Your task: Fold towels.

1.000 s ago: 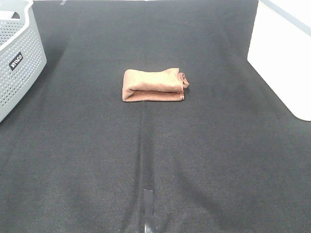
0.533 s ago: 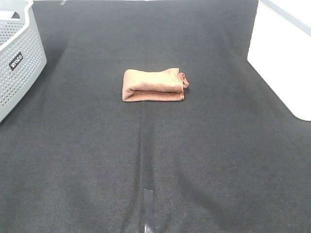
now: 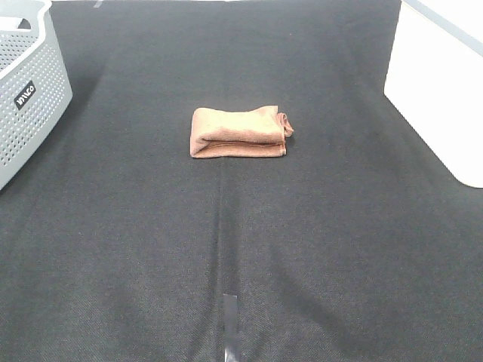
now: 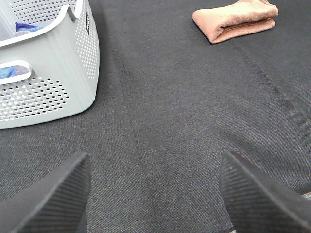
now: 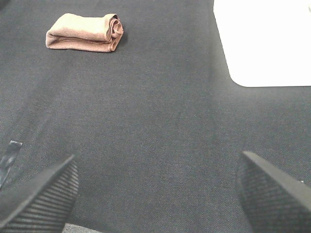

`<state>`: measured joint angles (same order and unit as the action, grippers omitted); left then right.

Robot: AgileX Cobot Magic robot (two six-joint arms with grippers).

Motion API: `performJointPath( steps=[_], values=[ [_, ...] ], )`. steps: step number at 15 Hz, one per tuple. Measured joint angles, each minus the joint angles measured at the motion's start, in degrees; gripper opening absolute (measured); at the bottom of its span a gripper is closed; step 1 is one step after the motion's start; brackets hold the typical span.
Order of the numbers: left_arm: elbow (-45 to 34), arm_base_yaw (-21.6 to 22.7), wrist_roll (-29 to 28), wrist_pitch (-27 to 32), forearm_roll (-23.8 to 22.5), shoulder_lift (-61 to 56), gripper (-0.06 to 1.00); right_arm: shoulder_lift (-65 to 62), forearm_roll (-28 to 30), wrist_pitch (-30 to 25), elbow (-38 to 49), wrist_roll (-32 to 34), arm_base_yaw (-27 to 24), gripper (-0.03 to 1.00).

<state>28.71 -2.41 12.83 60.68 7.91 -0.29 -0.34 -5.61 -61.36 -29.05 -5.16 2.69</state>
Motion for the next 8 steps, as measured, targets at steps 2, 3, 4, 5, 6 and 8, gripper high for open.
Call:
performJointPath(
  steps=[2,3,4,5,6,8],
  values=[
    [0.00,0.00,0.00,0.00,0.00,0.00,0.71,0.00,0.00,0.00,0.00,0.00,0.00,0.82],
    [0.00,0.00,0.00,0.00,0.00,0.00,0.71,0.00,0.00,0.00,0.00,0.00,0.00,0.82],
    [0.00,0.00,0.00,0.00,0.00,0.00,0.71,0.00,0.00,0.00,0.00,0.00,0.00,0.82],
    [0.00,0.00,0.00,0.00,0.00,0.00,0.71,0.00,0.00,0.00,0.00,0.00,0.00,0.82],
    [0.00,0.00,0.00,0.00,0.00,0.00,0.71,0.00,0.00,0.00,0.00,0.00,0.00,0.82],
    [0.00,0.00,0.00,0.00,0.00,0.00,0.71,0.00,0.00,0.00,0.00,0.00,0.00,0.82]
  ],
)
